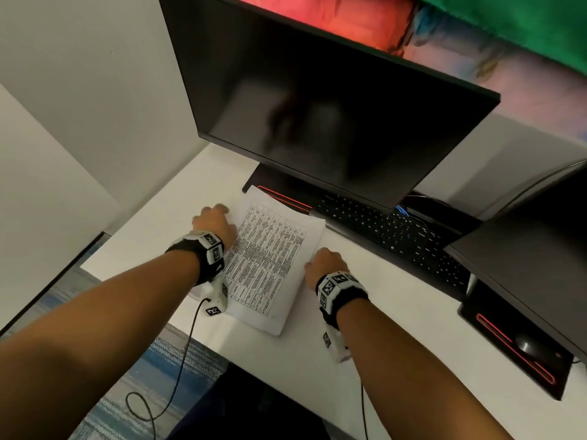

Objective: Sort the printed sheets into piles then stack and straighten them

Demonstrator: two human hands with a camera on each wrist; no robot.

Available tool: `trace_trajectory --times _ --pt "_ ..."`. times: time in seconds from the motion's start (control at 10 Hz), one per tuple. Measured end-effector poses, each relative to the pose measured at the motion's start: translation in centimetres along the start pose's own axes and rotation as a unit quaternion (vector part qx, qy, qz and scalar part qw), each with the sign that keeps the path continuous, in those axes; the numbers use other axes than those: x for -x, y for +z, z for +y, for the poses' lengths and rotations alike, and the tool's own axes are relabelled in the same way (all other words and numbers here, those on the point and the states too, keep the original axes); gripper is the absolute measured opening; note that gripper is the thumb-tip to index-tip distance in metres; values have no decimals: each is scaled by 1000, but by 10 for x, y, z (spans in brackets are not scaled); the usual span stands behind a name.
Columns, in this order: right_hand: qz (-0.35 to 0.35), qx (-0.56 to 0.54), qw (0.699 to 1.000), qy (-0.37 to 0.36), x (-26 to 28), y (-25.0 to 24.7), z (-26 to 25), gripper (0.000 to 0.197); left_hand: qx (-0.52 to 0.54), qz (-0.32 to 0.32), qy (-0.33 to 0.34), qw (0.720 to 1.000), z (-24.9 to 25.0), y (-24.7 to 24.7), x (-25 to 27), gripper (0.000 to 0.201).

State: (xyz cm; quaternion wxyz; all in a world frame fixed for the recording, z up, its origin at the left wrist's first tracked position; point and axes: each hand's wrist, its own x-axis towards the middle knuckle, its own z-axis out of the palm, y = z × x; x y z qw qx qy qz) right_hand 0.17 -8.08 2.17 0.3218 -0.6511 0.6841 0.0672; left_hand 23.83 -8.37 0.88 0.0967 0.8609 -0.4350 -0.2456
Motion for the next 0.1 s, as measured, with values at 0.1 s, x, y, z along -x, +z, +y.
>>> trace_trajectory --times 0.1 --pt "67 141 983 -100 32 -35 4 24 58 19 127 990 43 -3 23 25"
